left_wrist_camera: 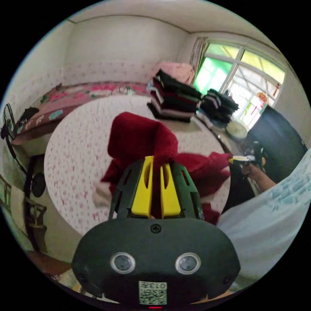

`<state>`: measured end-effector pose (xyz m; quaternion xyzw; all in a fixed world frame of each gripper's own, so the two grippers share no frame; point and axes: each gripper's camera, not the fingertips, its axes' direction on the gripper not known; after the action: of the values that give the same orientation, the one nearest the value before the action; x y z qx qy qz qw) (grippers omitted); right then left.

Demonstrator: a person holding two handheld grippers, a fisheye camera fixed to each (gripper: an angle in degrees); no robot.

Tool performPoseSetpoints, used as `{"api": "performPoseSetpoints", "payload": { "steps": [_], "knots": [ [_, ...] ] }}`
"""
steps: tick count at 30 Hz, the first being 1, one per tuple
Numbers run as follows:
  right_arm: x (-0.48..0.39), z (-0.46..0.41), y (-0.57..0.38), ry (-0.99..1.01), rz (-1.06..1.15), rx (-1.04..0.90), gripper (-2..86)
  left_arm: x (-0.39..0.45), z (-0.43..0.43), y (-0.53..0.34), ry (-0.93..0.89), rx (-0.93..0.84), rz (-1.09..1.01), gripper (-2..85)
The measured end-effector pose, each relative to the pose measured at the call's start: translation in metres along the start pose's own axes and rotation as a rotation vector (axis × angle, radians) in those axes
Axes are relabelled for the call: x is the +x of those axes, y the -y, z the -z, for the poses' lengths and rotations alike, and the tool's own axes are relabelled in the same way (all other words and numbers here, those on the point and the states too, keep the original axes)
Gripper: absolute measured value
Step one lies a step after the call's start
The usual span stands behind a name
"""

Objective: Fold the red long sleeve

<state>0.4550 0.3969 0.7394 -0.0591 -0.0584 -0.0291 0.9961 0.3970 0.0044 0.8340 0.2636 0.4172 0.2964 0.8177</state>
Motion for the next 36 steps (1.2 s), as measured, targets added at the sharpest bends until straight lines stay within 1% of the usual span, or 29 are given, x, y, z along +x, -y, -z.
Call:
{"api": "performPoseSetpoints", "payload": {
  "steps": [1,2,3,5,6,8,10,12,13,14,15,16,17,19,21,22,23,24,26,27,28,29,30,31,33,36],
  "knots": [
    [-0.009,-0.024,-0.004,-0.045,-0.008,-0.117,3.0,-0.001,-0.011,-0.012,0.005,-0.055,0.014,3.5],
    [-0.014,-0.034,-0.006,-0.072,-0.013,-0.164,3.2,-0.006,-0.024,-0.035,0.005,-0.107,0.063,4.3],
    [-0.022,-0.044,-0.009,-0.122,-0.020,-0.197,3.5,-0.015,-0.028,-0.053,-0.058,-0.104,0.127,5.4],
    [-0.029,-0.038,-0.009,-0.136,-0.030,-0.172,4.0,-0.031,-0.020,-0.073,-0.146,-0.068,0.206,6.6],
    [-0.028,-0.031,-0.008,-0.105,-0.043,-0.178,4.2,-0.040,-0.009,-0.081,-0.158,-0.048,0.223,7.0],
    [-0.024,-0.017,-0.006,-0.048,-0.055,-0.175,4.6,-0.051,0.012,-0.090,-0.156,-0.006,0.215,7.3],
    [-0.024,0.010,-0.005,-0.049,-0.048,-0.082,6.0,-0.062,0.035,-0.096,-0.131,0.048,0.205,7.6],
    [-0.028,0.027,-0.002,-0.082,-0.037,0.013,7.4,-0.077,0.061,-0.099,-0.032,0.144,0.211,9.0],
    [-0.034,0.032,0.002,-0.099,-0.015,0.062,8.6,-0.082,0.064,-0.099,-0.012,0.161,0.222,9.5],
    [-0.038,0.032,0.005,-0.105,0.000,0.074,9.2,-0.093,0.066,-0.097,-0.009,0.191,0.256,10.8],
    [-0.044,0.027,0.013,-0.113,0.028,0.063,9.8,-0.104,0.064,-0.092,-0.051,0.215,0.270,12.0],
    [-0.052,0.017,0.022,-0.115,0.065,0.013,10.5,-0.108,0.061,-0.089,-0.075,0.217,0.266,12.6],
    [-0.057,0.010,0.026,-0.120,0.088,-0.019,10.8,-0.114,0.053,-0.080,-0.099,0.204,0.259,14.0],
    [-0.075,-0.015,0.038,-0.178,0.175,-0.133,12.6,-0.117,0.040,-0.065,-0.089,0.161,0.216,16.1],
    [-0.083,-0.034,0.043,-0.218,0.196,-0.214,12.5,-0.119,0.013,-0.045,-0.007,0.047,0.169,16.3],
    [-0.086,-0.044,0.045,-0.240,0.208,-0.254,11.7,-0.120,0.004,-0.042,-0.002,0.011,0.157,16.1],
    [-0.087,-0.048,0.045,-0.249,0.211,-0.261,11.4,-0.122,-0.014,-0.037,-0.021,-0.050,0.149,12.6],
    [-0.091,-0.052,0.046,-0.261,0.210,-0.271,9.1,-0.124,-0.028,-0.035,-0.035,-0.095,0.150,9.4],
    [-0.097,-0.053,0.047,-0.282,0.207,-0.298,5.6,-0.121,-0.032,-0.033,-0.005,-0.127,0.136,5.4],
    [-0.101,-0.049,0.048,-0.293,0.213,-0.322,4.0,-0.120,-0.025,-0.033,0.011,-0.109,0.127,3.1],
    [-0.104,-0.040,0.049,-0.282,0.222,-0.328,3.4,-0.119,-0.018,-0.033,0.013,-0.085,0.127,2.8],
    [-0.105,-0.034,0.050,-0.272,0.219,-0.319,3.2,-0.120,0.000,-0.034,-0.019,0.002,0.133,2.1],
    [-0.106,-0.019,0.050,-0.265,0.214,-0.274,2.9,-0.123,0.021,-0.035,-0.060,0.100,0.135,1.8],
    [-0.108,-0.002,0.051,-0.274,0.214,-0.224,2.7,-0.124,0.032,-0.035,-0.067,0.143,0.131,1.6],
    [-0.112,0.020,0.054,-0.324,0.218,-0.151,2.6,-0.128,0.072,-0.032,-0.038,0.287,0.107,1.3],
    [-0.111,0.051,0.066,-0.410,0.201,-0.012,2.5,-0.144,0.100,-0.020,-0.054,0.418,0.122,1.0]
  ]
}}
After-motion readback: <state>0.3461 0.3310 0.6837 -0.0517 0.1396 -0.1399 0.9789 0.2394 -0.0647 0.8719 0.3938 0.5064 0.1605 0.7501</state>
